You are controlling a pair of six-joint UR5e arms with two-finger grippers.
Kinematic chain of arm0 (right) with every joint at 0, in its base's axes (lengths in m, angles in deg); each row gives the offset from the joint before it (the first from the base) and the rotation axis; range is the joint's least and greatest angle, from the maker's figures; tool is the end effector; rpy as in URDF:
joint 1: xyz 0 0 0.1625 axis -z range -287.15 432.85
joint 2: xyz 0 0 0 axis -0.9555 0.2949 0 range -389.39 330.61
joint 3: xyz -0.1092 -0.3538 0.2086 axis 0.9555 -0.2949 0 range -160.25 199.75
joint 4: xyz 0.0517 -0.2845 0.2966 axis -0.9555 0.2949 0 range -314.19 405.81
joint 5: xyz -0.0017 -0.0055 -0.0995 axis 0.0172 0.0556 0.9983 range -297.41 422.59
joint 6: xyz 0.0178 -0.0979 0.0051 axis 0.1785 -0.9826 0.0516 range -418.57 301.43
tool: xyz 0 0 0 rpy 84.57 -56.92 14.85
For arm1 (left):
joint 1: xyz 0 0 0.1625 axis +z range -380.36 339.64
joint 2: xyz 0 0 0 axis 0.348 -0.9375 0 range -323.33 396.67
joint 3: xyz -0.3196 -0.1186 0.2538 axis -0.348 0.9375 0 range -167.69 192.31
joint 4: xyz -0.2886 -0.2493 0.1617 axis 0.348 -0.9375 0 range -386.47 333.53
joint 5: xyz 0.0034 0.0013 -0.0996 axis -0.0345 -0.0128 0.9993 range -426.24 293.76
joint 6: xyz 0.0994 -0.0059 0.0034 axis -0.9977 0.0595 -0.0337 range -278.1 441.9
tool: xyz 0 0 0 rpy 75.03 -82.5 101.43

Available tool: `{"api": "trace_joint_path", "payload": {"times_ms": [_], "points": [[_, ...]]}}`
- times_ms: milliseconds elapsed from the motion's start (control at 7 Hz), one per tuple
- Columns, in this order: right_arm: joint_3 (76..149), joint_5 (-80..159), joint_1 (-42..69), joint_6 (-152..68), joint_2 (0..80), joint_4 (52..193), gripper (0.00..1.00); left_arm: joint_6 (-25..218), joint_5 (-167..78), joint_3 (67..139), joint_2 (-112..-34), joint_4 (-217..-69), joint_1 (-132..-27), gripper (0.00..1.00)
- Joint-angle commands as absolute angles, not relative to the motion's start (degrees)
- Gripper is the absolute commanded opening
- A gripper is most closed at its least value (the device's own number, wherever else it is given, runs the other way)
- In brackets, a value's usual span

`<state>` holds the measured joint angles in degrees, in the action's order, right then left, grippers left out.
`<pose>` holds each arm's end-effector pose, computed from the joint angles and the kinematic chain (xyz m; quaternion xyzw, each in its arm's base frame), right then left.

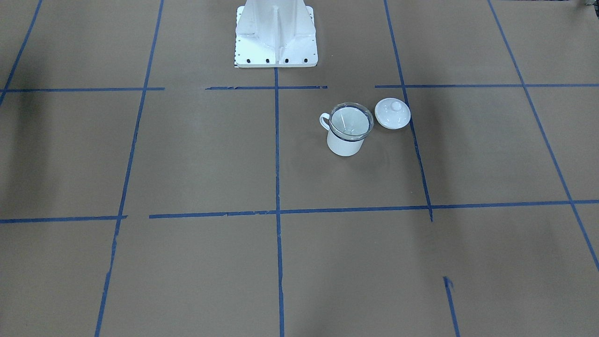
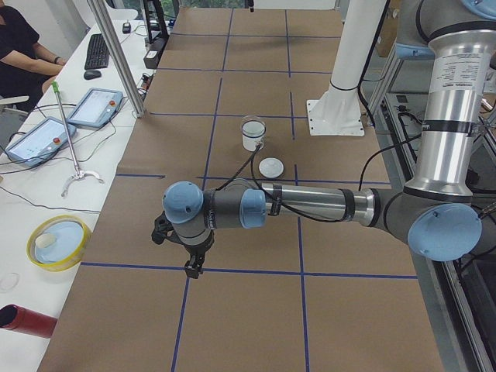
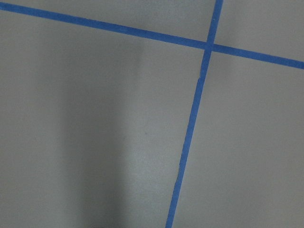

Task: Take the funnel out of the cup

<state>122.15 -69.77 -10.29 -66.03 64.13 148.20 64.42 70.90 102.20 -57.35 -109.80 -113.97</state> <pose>0.0112 -0.4610 0.6057 -0.0267 -0.3613 -0.1051 0.9261 -0.0926 -0.5125 0.6322 0.0514 0.3970 0.1012 0.9108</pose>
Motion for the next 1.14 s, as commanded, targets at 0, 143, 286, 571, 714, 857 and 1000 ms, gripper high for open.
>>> {"api": "trace_joint_path", "payload": {"times_ms": [0, 143, 286, 571, 714, 857, 1000], "points": [[122.15, -69.77, -10.29, -65.96, 64.13, 148.2, 1.0, 64.76, 70.7, 102.31, -57.64, -109.79, -113.97, 1.0], [122.15, -69.77, -10.29, -66.04, 64.13, 148.2, 1.0, 64.67, 70.96, 101.62, -57.29, -110.05, -113.97, 1.0], [122.15, -69.77, -10.29, -65.96, 64.13, 148.2, 1.0, 64.93, 70.96, 102.04, -56.76, -109.97, -114.14, 1.0], [122.15, -69.77, -10.29, -65.96, 64.13, 148.2, 1.0, 64.5, 70.96, 101.26, -57.2, -111.79, -115.01, 1.0], [122.15, -69.77, -10.29, -65.96, 64.13, 148.2, 1.0, 64.84, 71.05, 101.95, -54.68, -116.94, -118.59, 1.0], [122.15, -69.77, -10.29, -66.04, 64.13, 148.2, 1.0, 64.67, 71.57, 104.57, -48.12, -120.04, -118.63, 1.0], [122.15, -69.77, -10.29, -66.04, 64.13, 148.2, 1.0, 64.85, 71.49, 104.6, -45.8, -127.29, -118.71, 1.0]]}}
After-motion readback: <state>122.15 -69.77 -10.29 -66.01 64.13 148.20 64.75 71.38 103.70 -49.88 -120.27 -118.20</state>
